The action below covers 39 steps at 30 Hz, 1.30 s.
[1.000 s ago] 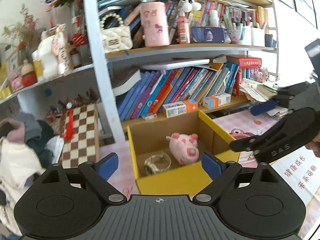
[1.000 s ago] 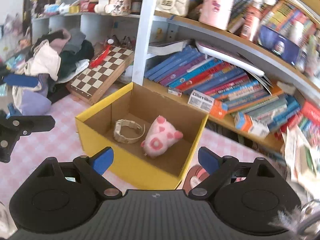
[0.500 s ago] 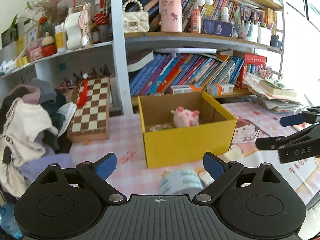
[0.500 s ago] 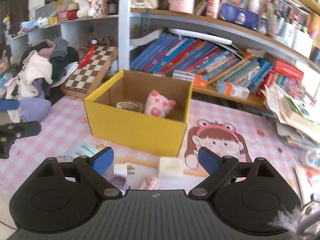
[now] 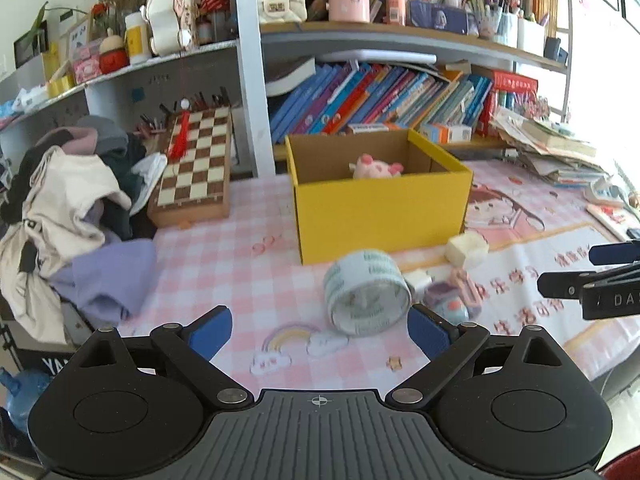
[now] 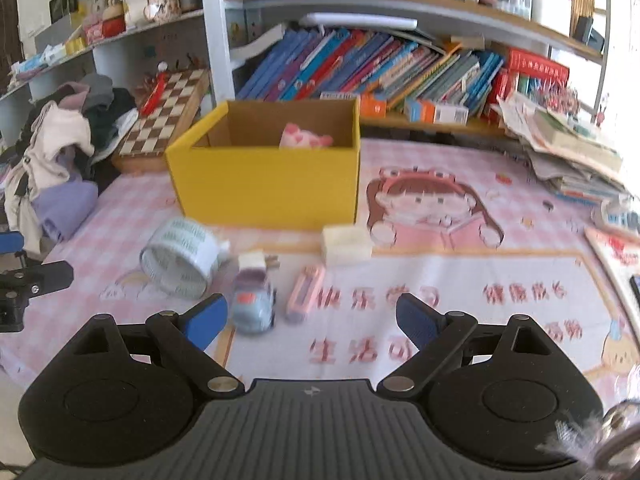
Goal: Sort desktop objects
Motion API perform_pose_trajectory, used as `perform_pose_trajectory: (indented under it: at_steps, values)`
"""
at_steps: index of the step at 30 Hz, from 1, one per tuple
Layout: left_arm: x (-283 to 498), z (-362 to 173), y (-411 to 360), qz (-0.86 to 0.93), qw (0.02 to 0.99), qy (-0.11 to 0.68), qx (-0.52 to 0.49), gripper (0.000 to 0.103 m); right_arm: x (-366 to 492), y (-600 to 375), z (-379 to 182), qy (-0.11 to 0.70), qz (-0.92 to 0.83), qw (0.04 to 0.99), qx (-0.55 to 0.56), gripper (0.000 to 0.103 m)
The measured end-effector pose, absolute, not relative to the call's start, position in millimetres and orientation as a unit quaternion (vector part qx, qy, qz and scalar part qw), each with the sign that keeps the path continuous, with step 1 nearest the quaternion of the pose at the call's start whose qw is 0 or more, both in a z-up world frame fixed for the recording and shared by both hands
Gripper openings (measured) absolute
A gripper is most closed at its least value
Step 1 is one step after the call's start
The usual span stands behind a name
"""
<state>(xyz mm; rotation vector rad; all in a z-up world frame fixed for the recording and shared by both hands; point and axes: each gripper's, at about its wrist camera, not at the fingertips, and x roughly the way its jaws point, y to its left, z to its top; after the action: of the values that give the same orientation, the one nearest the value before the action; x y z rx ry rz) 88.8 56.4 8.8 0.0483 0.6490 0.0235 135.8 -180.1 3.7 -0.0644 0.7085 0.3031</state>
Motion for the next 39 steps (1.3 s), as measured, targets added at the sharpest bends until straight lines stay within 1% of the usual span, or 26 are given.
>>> perform_pose_trajectory:
  at_steps: [10, 20, 33, 39]
  values:
    - [71, -5, 46, 0.003, 0.943, 0.332, 0.026, 0.096, 109, -168, -6, 0.351, 0.149, 0.923, -0.047, 0.092]
    - [64, -23, 38, -0.011, 0.931, 0.364, 0.025, 0.096, 98, -162, -19, 0.375, 0.156, 0.913, -0.05, 0.092]
    - [63, -28, 33, -0.026, 0.924, 0.38, 0.025, 0.096, 99, -170, -32, 0.415, 0.149, 0.897, -0.023, 0.092]
    - [66, -29, 29, -0.034, 0.923, 0.383, 0.026, 0.096, 97, -170, -33, 0.417, 0.151, 0.896, -0.029, 0.092]
